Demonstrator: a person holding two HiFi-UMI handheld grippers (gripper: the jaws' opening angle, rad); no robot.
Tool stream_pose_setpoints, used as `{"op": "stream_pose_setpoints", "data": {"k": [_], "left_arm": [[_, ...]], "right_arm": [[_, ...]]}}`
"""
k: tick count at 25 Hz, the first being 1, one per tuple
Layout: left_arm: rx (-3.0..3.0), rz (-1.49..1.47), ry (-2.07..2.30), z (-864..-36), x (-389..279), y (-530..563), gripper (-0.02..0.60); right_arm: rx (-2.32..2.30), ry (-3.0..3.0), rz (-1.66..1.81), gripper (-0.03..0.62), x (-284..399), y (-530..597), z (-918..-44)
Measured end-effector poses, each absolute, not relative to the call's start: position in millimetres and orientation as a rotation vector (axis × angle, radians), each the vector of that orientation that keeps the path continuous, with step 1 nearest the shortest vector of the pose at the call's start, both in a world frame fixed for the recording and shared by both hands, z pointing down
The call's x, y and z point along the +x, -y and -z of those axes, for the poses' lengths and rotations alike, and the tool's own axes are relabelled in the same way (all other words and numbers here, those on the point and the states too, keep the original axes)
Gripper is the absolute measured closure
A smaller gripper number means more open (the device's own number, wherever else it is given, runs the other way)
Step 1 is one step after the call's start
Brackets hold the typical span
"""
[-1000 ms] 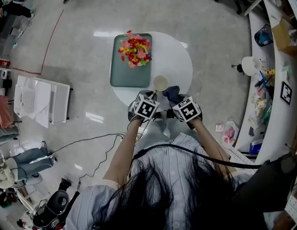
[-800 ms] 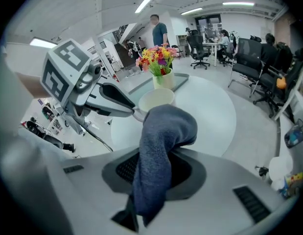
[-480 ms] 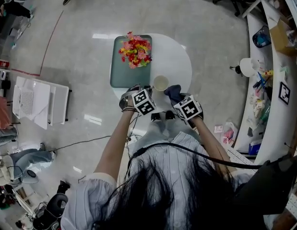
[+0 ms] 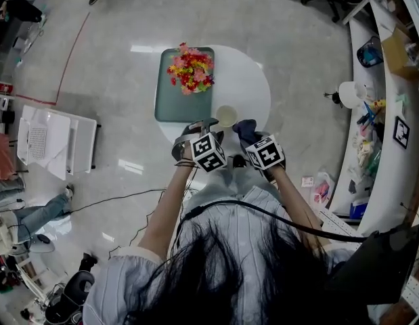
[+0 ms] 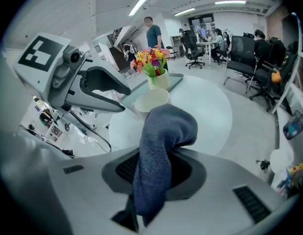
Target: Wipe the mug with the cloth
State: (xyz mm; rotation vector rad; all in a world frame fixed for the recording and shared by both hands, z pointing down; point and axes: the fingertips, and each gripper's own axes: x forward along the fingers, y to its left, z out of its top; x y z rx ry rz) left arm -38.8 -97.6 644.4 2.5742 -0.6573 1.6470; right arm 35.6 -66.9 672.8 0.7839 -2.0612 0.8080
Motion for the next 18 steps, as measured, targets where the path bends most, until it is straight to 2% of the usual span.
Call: {"op": "stream_pose_setpoints", "data": {"k": [11,15,18], "left_arm": [[2.517,-1.832,0.523,-677.3,-13.6,106.7,0.449],[2.541,-1.887,0.441,-681.8,-10.0,106.8,0.518],[2.579,-1.934,0.349,-682.9,-6.5,104.6,0.526]], "right_arm": [[0.744,2.060,-0.781,0.493,33.9,74.1,-676.3],[0.710,2.053,-0.751,0.493,40.2,79.6,-679.3],[0.687,2.053,-0.730,0.493,44.0,84.3,-679.8]]}}
